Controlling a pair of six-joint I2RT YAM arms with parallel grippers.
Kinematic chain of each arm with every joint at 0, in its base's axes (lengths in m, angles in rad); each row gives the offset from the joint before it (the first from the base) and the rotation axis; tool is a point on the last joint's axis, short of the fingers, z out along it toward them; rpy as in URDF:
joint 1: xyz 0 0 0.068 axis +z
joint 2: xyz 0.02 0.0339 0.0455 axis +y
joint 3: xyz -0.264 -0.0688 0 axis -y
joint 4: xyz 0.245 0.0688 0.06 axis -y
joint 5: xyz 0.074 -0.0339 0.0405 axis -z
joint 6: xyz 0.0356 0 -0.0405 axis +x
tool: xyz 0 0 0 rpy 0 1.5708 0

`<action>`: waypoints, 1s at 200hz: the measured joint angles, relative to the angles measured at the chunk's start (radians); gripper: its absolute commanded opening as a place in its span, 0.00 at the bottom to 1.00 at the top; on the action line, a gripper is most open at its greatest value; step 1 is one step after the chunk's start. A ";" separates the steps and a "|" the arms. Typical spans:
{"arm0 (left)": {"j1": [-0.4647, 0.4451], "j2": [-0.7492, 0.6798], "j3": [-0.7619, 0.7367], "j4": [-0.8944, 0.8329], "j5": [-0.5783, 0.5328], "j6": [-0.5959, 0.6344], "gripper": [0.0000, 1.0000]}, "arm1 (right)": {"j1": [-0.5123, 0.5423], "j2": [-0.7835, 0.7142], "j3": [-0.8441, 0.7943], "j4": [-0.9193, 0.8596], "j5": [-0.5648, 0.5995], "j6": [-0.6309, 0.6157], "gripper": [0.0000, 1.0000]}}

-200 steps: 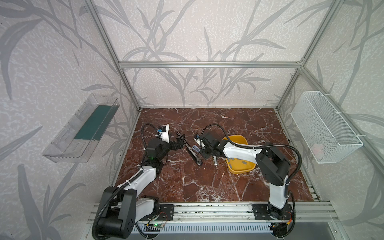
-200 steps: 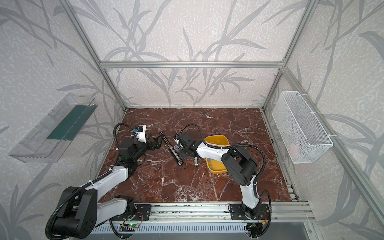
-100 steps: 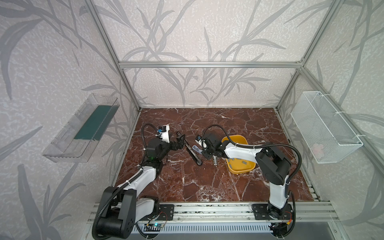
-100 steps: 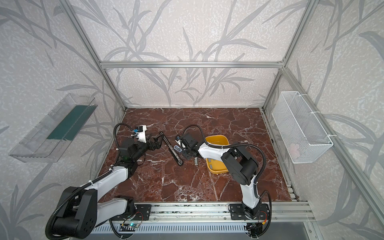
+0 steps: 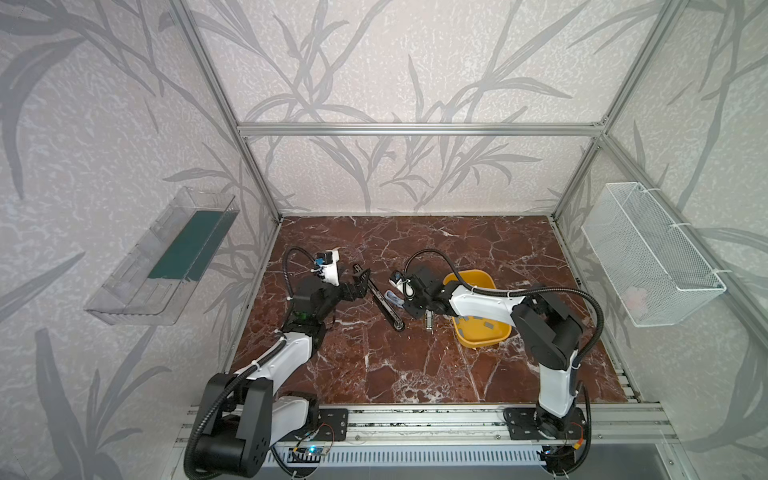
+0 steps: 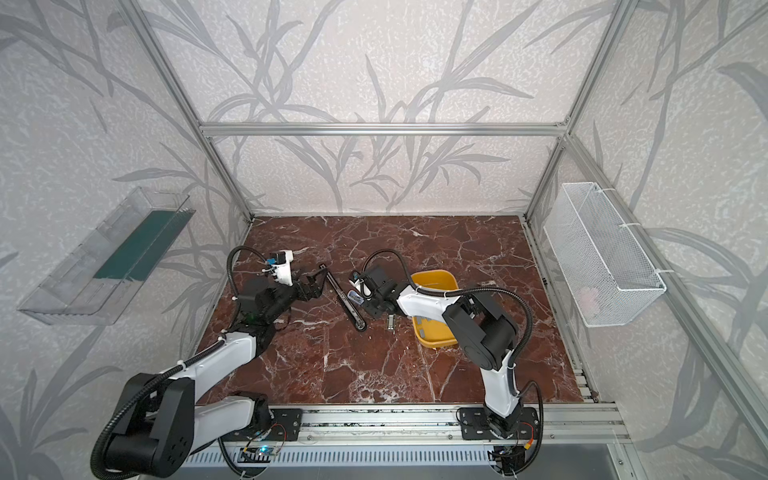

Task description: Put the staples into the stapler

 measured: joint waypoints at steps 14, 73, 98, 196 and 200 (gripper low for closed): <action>0.000 -0.001 0.000 0.000 0.000 0.000 0.99 | 0.000 0.000 0.000 0.002 0.000 -0.001 0.02; 0.000 -0.005 -0.006 0.000 0.000 0.000 0.99 | 0.000 0.000 0.000 0.003 0.000 -0.004 0.02; 0.000 -0.005 -0.006 0.000 0.000 0.000 0.99 | 0.000 0.000 0.000 0.003 -0.002 -0.004 0.02; 0.000 -0.008 -0.006 0.001 0.000 0.000 0.99 | 0.000 0.006 0.000 0.006 -0.017 -0.004 0.01; 0.000 -0.009 -0.006 0.000 0.000 0.000 0.99 | 0.000 0.007 0.000 0.006 -0.018 -0.004 0.01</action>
